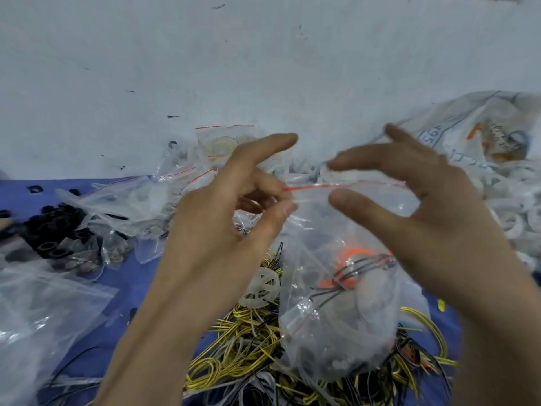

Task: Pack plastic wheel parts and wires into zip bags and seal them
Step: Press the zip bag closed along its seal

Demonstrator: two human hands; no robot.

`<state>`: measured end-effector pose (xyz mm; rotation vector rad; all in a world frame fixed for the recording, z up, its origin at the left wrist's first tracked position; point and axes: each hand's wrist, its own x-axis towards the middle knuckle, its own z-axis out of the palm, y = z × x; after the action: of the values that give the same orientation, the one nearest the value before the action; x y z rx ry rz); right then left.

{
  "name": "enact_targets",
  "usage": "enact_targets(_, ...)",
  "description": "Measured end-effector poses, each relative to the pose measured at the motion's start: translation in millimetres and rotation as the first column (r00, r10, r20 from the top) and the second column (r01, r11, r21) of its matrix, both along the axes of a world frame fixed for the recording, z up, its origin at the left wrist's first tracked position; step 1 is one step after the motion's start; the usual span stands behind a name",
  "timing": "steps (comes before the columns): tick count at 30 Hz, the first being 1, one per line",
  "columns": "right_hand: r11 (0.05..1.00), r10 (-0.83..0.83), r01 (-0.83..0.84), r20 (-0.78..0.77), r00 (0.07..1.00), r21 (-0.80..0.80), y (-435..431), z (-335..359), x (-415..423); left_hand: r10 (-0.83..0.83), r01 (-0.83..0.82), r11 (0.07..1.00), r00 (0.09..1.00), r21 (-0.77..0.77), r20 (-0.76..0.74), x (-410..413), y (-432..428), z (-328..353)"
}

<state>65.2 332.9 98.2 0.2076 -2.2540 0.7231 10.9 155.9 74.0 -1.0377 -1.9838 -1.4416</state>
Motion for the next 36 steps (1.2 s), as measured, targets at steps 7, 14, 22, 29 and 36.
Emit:
enact_targets(7, 0.979, 0.175, -0.168, 0.057, 0.983, -0.113, -10.5, 3.9, 7.8, -0.036, 0.036, 0.998, 0.999, 0.046, -0.002, 14.6, 8.9, 5.2)
enact_targets(14, 0.973, 0.184, -0.172, 0.064, 0.981, -0.153, -13.8, 5.2, 11.6, -0.007, 0.004, 0.999, 0.995, 0.033, 0.097, 14.6, 17.0, 2.0)
enact_targets(22, 0.983, 0.180, -0.172, 0.137, 0.974, -0.065, -12.2, 6.9, 13.8, 0.015, -0.018, 0.998, 0.999, -0.061, -0.038, 20.4, 17.9, 4.9)
enact_targets(29, 0.984, 0.177, -0.179, 0.173, 0.969, -0.002, -13.0, 4.4, 14.0, 0.014, -0.016, 1.000, 0.998, -0.027, -0.058, 21.1, 18.7, 5.0)
enact_targets(36, 0.987, 0.158, -0.149, 0.179, 0.971, -0.064, -1.1, 4.7, 11.7, -0.005, 0.004, 0.999, 1.000, -0.048, -0.015, 19.8, 16.0, 5.2)
